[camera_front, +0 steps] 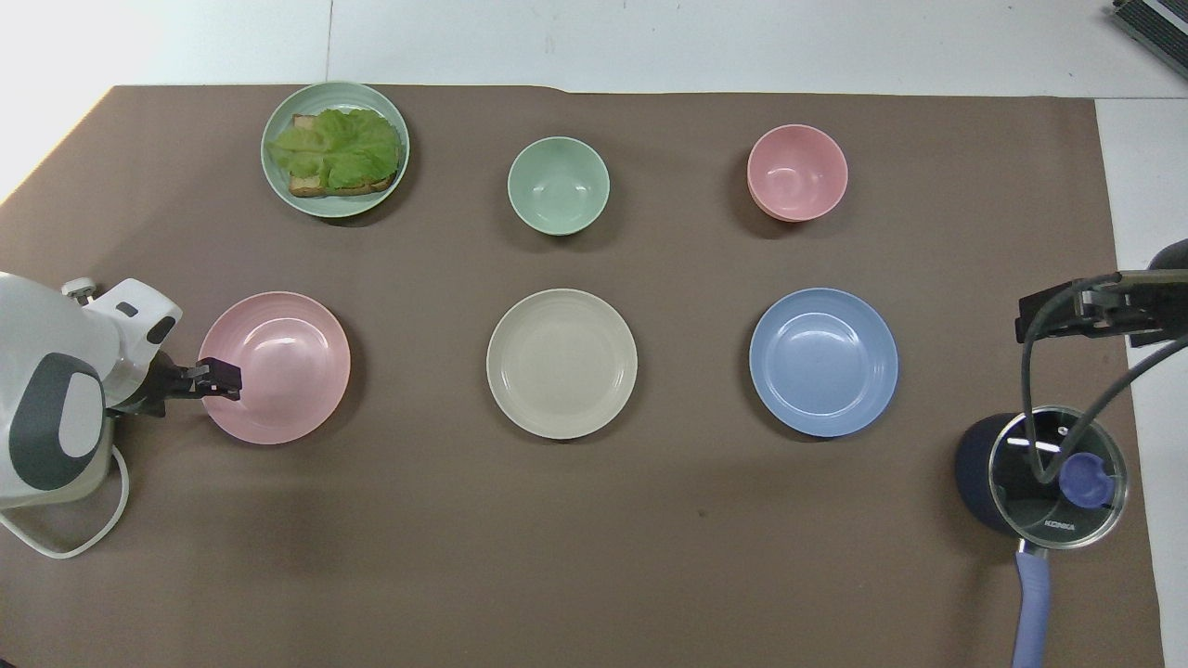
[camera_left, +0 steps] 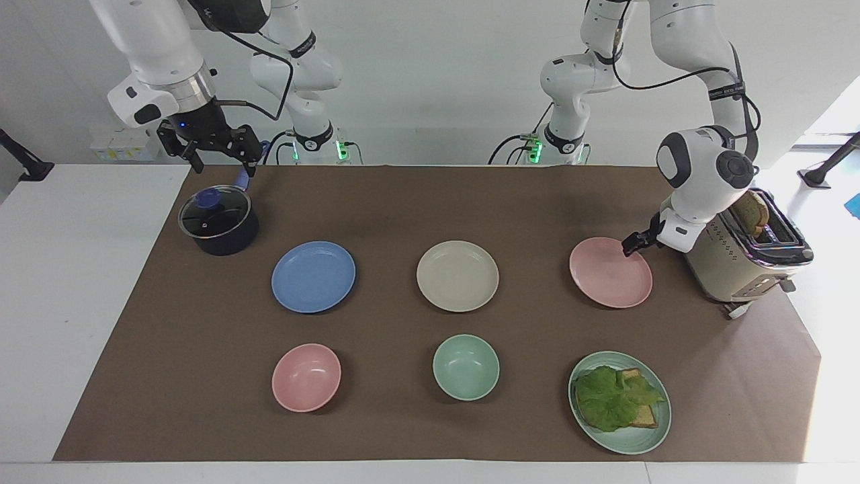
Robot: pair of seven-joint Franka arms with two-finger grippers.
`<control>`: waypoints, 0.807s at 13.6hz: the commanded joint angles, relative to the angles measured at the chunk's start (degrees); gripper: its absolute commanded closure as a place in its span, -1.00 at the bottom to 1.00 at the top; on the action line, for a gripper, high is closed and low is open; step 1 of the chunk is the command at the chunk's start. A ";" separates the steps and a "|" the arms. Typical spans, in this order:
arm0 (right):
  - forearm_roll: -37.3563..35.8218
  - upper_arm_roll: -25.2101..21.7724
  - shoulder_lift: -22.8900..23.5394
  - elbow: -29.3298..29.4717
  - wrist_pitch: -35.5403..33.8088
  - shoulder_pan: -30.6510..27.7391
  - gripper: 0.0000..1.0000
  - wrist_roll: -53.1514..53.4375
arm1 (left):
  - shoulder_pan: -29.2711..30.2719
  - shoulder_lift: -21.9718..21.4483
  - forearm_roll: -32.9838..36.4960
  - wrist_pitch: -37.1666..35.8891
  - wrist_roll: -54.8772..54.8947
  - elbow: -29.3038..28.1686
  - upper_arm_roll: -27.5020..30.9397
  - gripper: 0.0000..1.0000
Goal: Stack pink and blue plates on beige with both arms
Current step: 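Reach the left gripper to the rim of the pink plate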
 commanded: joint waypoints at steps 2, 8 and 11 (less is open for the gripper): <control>-0.18 0.20 -1.42 -1.51 0.14 -0.52 -1.00 0.29 | 0.38 1.61 -2.76 2.86 0.66 -0.91 -0.54 -1.00; -0.18 0.20 -1.42 -1.51 0.14 -0.52 -1.00 0.38 | 0.81 1.61 -3.29 1.81 2.76 -0.47 -0.45 1.00; -0.18 0.20 -1.42 -1.51 0.14 -0.52 -1.00 0.38 | 0.90 3.10 -3.29 -4.76 2.76 4.52 -0.45 1.00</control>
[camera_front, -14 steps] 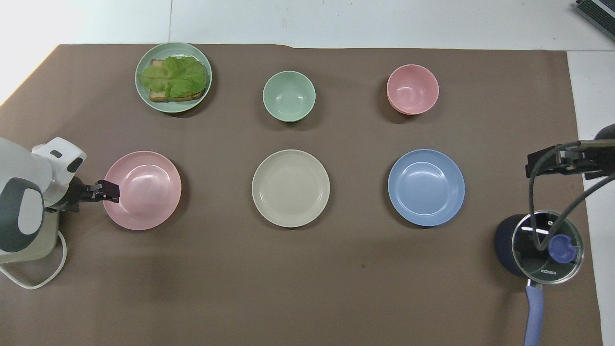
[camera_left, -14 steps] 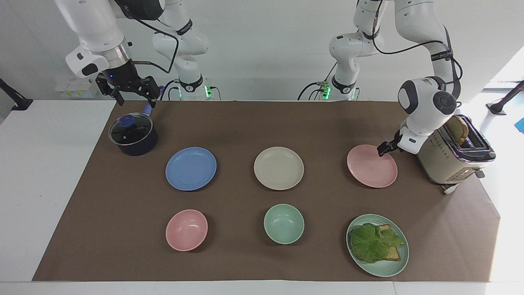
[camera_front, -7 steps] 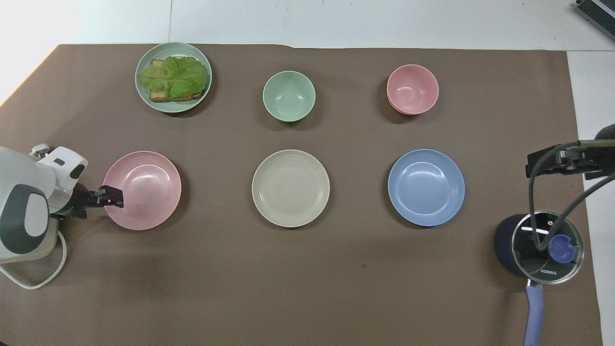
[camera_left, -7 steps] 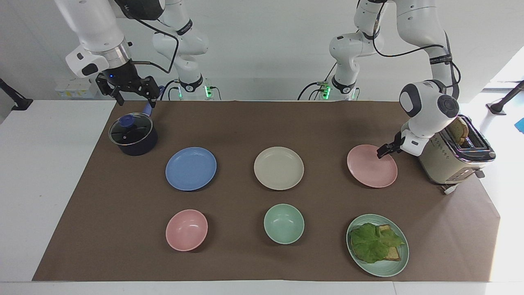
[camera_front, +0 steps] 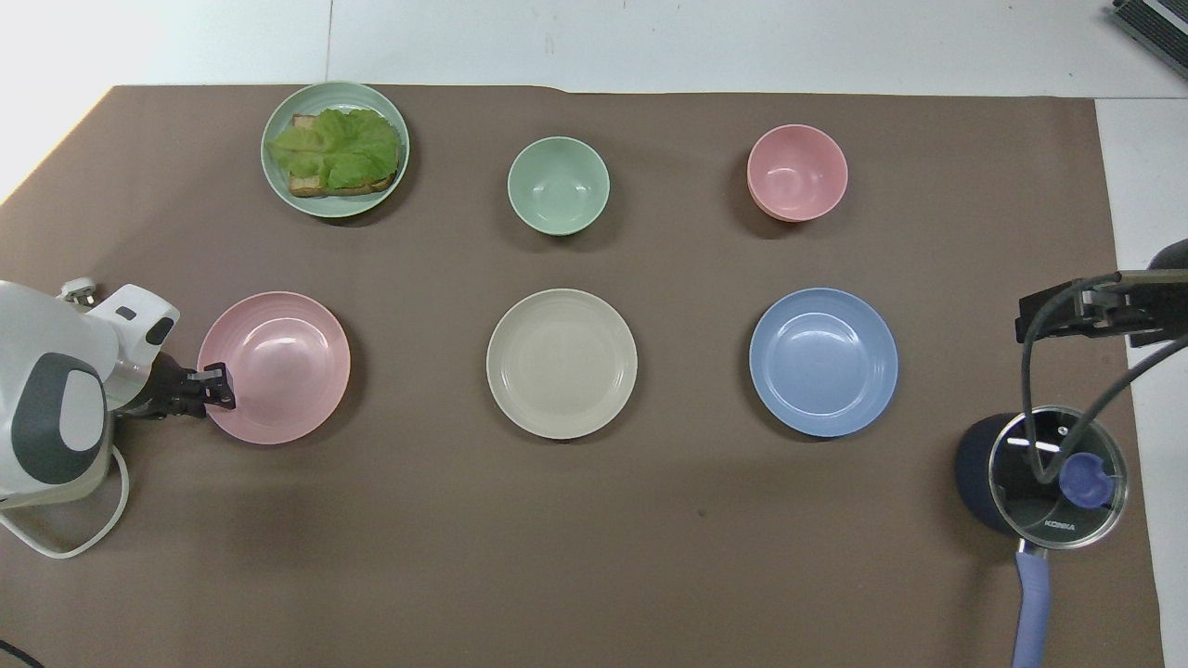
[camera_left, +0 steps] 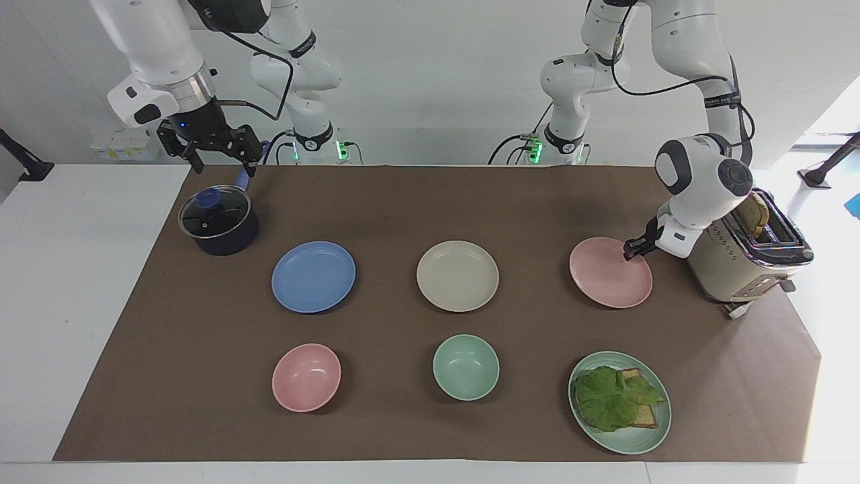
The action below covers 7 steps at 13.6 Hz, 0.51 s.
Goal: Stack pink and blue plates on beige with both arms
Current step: 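Close the left gripper on the pink plate rim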
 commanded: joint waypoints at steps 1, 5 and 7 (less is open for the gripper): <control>-0.18 0.20 -1.42 -1.51 0.22 -0.52 -1.00 0.38 | 0.65 1.53 -0.73 -7.84 1.26 6.12 -0.29 1.00; -0.18 0.20 -1.42 -1.51 0.14 -0.52 -1.00 0.38 | -0.14 0.84 -3.70 -23.48 -0.58 15.61 -0.90 1.00; -0.18 0.20 -1.42 -1.60 0.14 -0.52 -1.00 0.29 | -1.45 -0.22 -5.21 -30.70 -3.64 18.53 -2.83 1.00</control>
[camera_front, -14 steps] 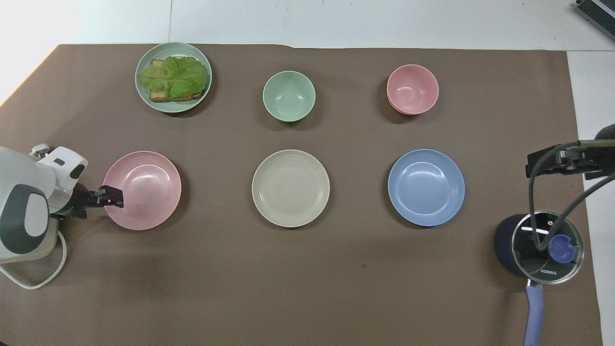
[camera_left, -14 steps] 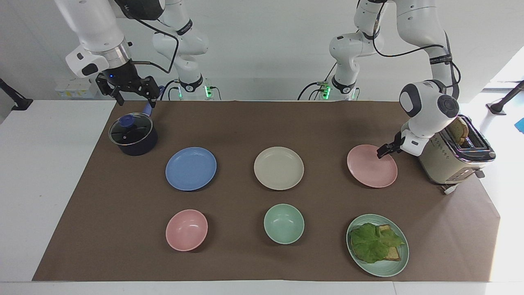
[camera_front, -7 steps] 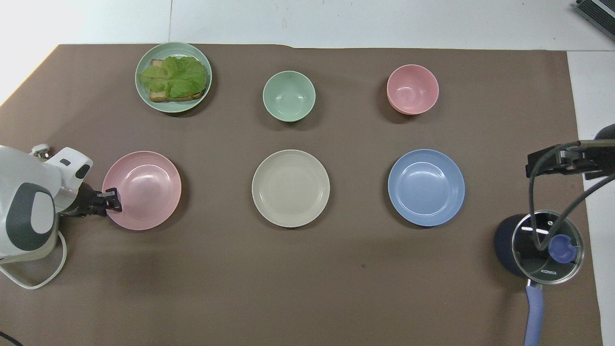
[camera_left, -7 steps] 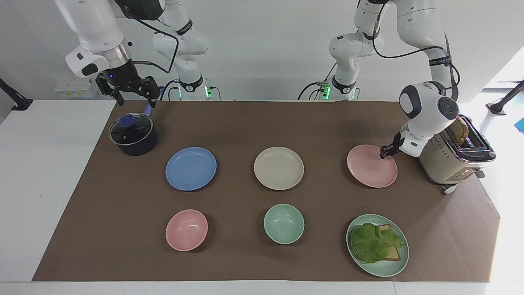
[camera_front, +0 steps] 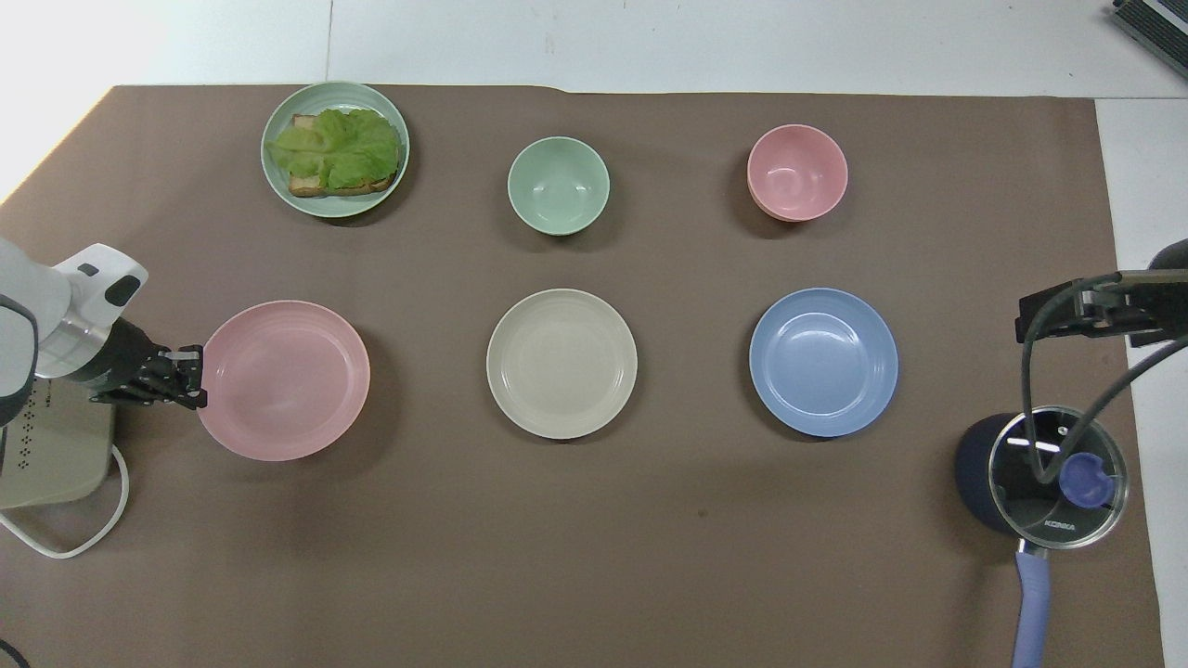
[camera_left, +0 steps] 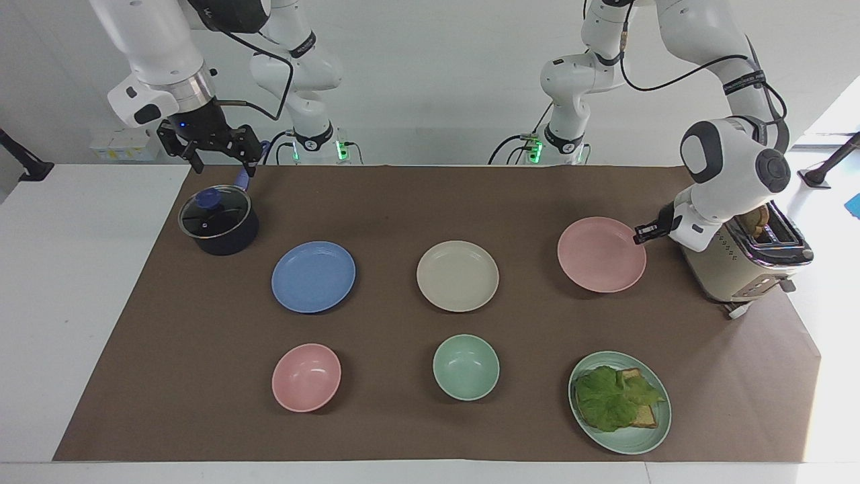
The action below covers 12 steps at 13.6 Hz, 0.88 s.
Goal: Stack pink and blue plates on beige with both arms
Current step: 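Carry the pink plate with the left gripper onto the beige plate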
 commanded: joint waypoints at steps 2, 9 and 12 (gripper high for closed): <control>-0.10 0.20 -1.42 -1.51 0.22 -0.52 -1.00 0.38 | -5.58 -0.72 -1.83 -6.39 -10.46 2.79 -3.08 1.00; -0.10 0.29 -1.42 -1.51 0.31 -0.52 -1.00 0.47 | -21.49 -2.83 -8.23 3.41 -23.85 -0.98 -3.08 1.00; -0.10 0.29 -1.42 -1.51 0.22 -0.52 -1.00 0.38 | -26.68 0.58 -10.26 15.62 -27.72 -2.39 -3.08 1.00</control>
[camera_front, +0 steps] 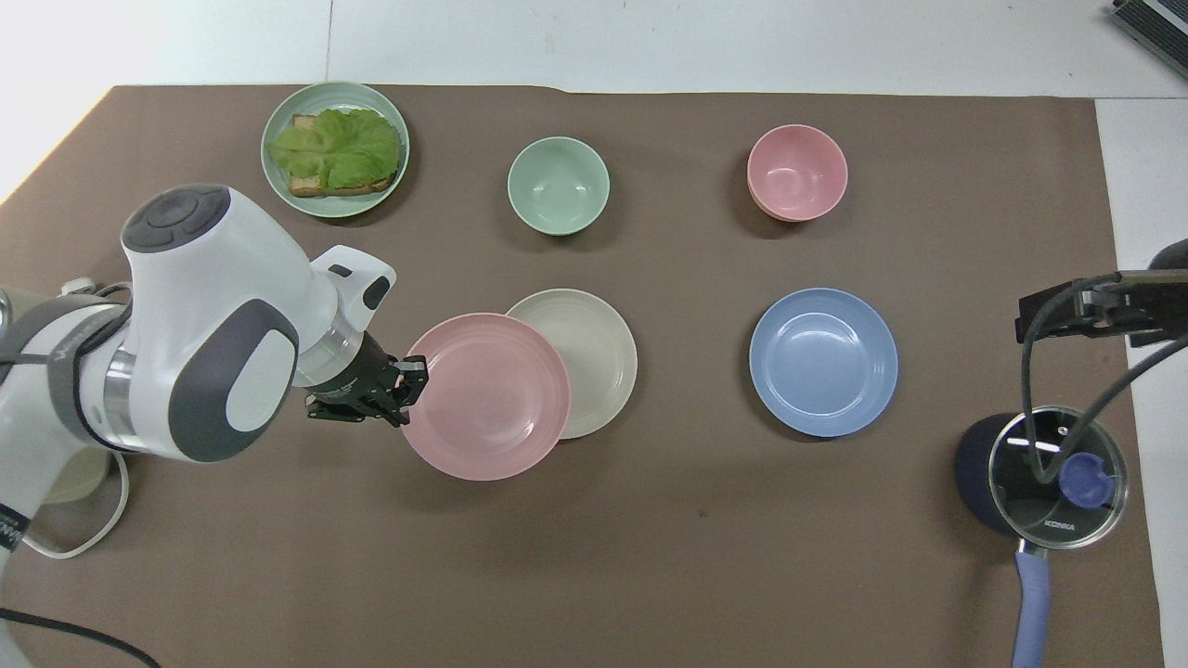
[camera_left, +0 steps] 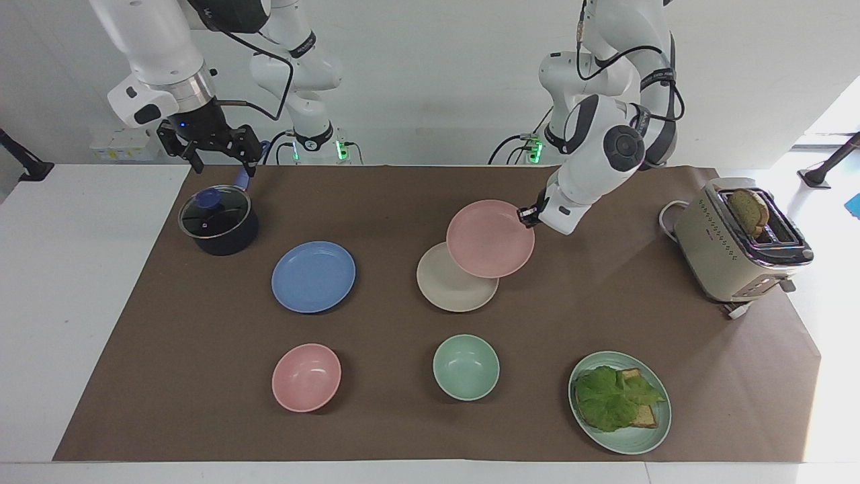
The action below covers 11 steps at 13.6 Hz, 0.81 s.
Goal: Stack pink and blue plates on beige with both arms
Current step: 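Carry the pink plate with the left gripper onto the beige plate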
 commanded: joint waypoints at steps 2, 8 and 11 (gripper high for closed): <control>-0.10 0.29 -1.42 -1.51 0.31 -0.52 -1.00 0.47 | -4.32 2.78 -1.93 11.28 -2.09 -2.60 1.03 1.00; -0.10 0.29 -1.42 -1.51 0.31 -0.52 -1.00 0.29 | -5.29 3.31 -1.93 12.80 -2.26 -2.60 1.12 -1.00; -0.10 0.29 -1.42 -1.51 0.22 -0.52 -1.00 0.30 | -2.93 2.96 -1.41 9.21 -1.83 -1.99 1.55 -1.00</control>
